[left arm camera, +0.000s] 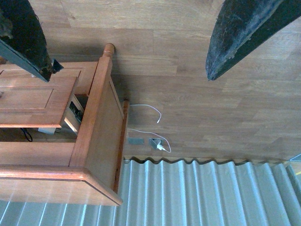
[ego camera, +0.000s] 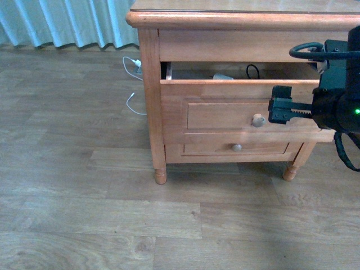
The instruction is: Put charger into drawer
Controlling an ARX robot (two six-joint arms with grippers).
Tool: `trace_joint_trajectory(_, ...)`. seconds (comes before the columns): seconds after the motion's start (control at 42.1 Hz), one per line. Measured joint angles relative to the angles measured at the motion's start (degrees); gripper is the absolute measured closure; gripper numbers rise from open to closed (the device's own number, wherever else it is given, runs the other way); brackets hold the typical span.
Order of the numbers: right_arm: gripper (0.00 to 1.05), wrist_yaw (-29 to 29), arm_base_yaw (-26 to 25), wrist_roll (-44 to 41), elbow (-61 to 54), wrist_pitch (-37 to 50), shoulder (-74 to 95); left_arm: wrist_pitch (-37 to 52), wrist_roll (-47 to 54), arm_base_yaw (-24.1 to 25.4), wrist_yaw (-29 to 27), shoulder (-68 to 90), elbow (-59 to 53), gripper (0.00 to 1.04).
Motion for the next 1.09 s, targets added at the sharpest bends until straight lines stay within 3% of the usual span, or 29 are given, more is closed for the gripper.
trace_joint_trajectory(0.499, 0.08, 9.2, 2.4, 10.1, 16.5, 0.3, 9.3, 0.0, 0.0, 0.0, 0.0, 0.0, 0.0, 0.06)
trace_joint_trajectory(1.093, 0.08, 14.2, 2.3, 13.9, 19.9, -1.1, 12.2, 0.0, 0.0, 0.0, 0.0, 0.0, 0.0, 0.06)
